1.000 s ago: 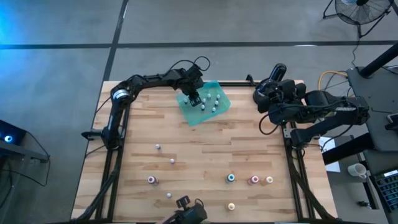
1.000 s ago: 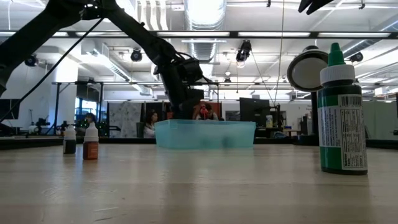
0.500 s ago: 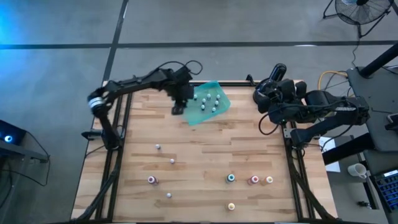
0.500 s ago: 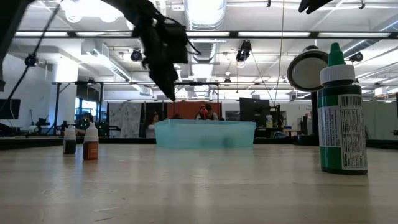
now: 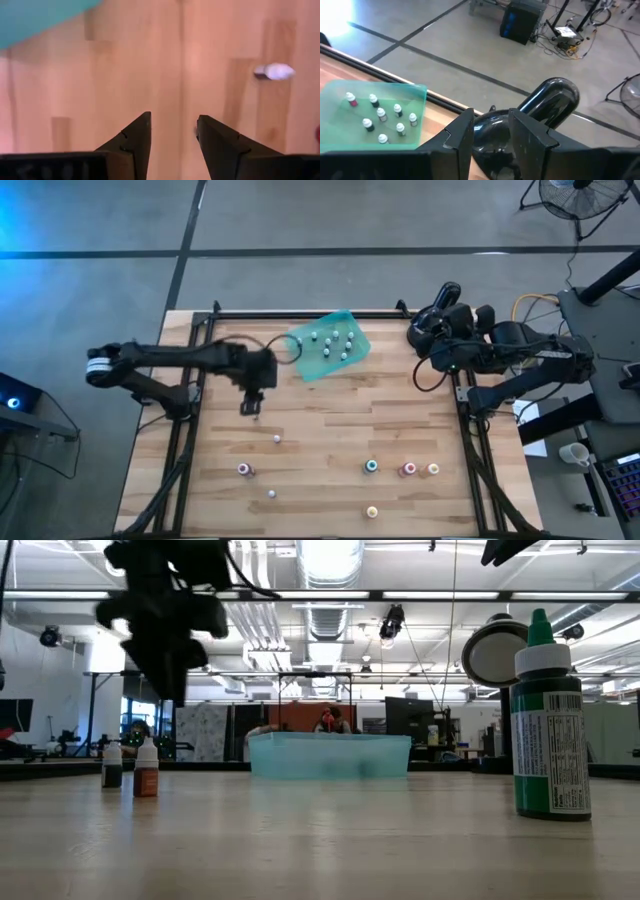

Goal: Pick & Place food coloring
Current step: Put the blue small food coloring into the green bin

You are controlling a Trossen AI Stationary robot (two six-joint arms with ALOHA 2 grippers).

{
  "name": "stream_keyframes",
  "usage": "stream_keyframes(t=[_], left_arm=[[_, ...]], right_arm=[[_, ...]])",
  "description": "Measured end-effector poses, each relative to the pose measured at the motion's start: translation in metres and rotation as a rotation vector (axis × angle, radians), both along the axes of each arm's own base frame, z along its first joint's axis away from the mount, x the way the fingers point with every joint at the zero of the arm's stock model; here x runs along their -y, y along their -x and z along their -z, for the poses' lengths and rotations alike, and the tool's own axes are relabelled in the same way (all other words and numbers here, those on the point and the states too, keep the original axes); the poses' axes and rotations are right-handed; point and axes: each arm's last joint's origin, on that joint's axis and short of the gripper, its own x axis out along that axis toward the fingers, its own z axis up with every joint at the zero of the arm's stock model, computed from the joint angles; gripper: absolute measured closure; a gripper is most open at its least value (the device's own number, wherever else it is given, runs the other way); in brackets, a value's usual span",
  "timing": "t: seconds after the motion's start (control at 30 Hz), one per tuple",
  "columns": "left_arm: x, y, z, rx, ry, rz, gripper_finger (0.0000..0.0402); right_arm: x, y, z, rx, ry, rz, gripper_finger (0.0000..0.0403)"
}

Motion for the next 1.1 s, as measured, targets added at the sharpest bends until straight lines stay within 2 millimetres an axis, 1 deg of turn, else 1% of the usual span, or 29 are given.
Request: stream_keyframes(t=[0.17,0.27,0.37,0.73,0.93,1.1], left_arm=[[0.027,0.014,0.013,-0.035,0.017,0.001,0.0268],[0.036,0.021,0.020,-0.071,0.022,0.004,0.0268],[0.041,0.024,0.025,-0.088,0.021,0.015,0.0268],[0.043,0.025,0.043,-0.069,0.024,0.025,0.0268],[0.043,0.026,0.048,-0.059,0.038,0.032,0.0268],[0.044,0.022,0.051,-0.056,0.039,0.056,0.0268]], right_arm=[[0.003,0.000,0.000,-0.017,0.006,0.012,0.0290],[0.004,0.000,0.000,-0.016,0.005,0.018,0.0291],[0.004,0.000,0.000,-0.016,0.005,0.018,0.0291],[0.004,0.000,0.000,-0.009,0.003,0.019,0.0294],[0.004,0.000,0.000,-0.009,0.003,0.019,0.0296],[0.004,0.000,0.000,-0.009,0.003,0.019,0.0294]])
